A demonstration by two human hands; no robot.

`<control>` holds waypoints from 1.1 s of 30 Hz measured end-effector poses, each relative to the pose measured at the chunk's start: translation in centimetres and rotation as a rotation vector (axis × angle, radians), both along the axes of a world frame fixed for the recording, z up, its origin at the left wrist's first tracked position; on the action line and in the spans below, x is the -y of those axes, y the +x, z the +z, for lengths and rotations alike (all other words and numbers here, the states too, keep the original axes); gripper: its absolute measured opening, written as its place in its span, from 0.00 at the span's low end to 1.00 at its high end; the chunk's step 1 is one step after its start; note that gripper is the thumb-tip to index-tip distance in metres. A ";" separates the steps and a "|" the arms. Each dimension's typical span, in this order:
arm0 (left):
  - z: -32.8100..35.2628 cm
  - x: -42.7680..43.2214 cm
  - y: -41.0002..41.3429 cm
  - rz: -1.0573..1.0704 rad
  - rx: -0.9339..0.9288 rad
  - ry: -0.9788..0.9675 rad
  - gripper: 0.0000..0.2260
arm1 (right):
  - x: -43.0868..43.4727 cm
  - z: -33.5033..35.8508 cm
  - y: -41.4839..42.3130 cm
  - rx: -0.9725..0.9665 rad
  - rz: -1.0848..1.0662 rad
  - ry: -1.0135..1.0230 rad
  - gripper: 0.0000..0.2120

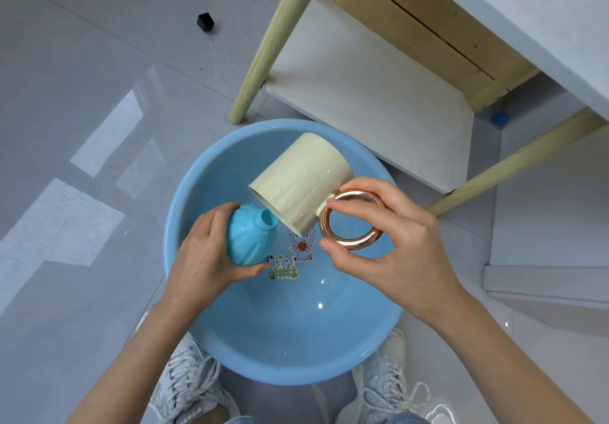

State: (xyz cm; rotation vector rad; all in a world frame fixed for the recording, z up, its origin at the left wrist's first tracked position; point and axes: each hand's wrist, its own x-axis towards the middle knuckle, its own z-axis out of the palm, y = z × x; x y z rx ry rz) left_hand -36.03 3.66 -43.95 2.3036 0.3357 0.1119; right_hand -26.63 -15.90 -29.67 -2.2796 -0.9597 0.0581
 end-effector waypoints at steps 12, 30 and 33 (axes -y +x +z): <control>0.0 0.1 0.0 -0.007 -0.014 0.029 0.43 | 0.8 -0.9 0.1 0.135 0.114 -0.062 0.18; -0.1 0.1 0.1 -0.013 -0.044 0.049 0.42 | 3.1 -13.2 4.8 0.350 0.237 -0.585 0.21; -0.1 0.1 0.2 -0.020 -0.044 0.049 0.42 | 3.9 -14.8 4.7 0.385 0.164 -0.672 0.26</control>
